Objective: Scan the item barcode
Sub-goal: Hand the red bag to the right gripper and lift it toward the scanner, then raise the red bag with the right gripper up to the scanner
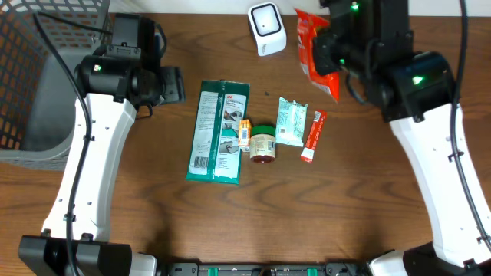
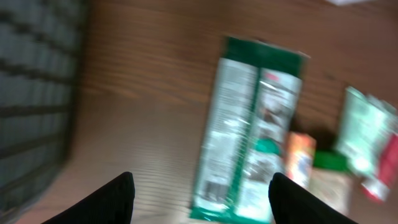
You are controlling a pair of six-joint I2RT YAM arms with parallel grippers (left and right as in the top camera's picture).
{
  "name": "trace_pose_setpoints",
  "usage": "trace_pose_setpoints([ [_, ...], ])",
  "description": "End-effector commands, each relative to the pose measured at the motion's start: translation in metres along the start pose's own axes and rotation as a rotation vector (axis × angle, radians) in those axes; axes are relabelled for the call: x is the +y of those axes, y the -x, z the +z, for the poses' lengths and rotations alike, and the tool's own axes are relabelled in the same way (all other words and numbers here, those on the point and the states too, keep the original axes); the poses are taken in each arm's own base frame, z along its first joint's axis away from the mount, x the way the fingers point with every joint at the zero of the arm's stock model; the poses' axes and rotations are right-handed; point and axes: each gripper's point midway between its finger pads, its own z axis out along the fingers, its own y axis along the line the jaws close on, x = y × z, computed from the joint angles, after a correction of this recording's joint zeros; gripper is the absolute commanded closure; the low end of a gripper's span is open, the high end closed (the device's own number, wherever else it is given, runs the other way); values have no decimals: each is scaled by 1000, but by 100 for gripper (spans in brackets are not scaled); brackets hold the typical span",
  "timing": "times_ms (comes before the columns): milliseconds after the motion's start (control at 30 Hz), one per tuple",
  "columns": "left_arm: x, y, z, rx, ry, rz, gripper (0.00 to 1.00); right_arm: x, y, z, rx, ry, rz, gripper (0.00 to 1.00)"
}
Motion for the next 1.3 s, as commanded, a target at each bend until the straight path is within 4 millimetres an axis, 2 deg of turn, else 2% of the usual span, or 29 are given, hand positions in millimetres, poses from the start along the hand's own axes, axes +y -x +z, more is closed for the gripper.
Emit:
trace_pose_setpoints([
  [0,43,16,-6,-100,243,-123,30,2,18,-11,-68,-61,-78,99],
  [100,46,22,-7,-127,259,-132,30,23,28,-13,-113,26,-87,99],
  [133,46,22,-7,-126,259,-131,19,27,31,-13,-125,47,-88,99],
  [233,46,22,-7,-126,259,-131,17,34,45,-15,-183,76,-125,99],
  [400,46,22,-7,-126,259,-131,17,31,60,-16,-245,40,-176,99],
  [567,46,22,-7,-126,259,-131,16,19,93,-18,-316,-93,-218,99],
  [667,46,22,-7,-126,259,-131,16,19,112,-11,-332,-175,-314,99],
  [733,46,22,-7,-126,259,-131,16,26,114,8,-309,-206,-410,99],
  [967,46,22,-7,-126,259,-131,16,44,88,106,-202,-244,-561,99],
  [1267,46,22,-7,-126,259,-131,16,59,82,203,-266,-323,-793,99],
])
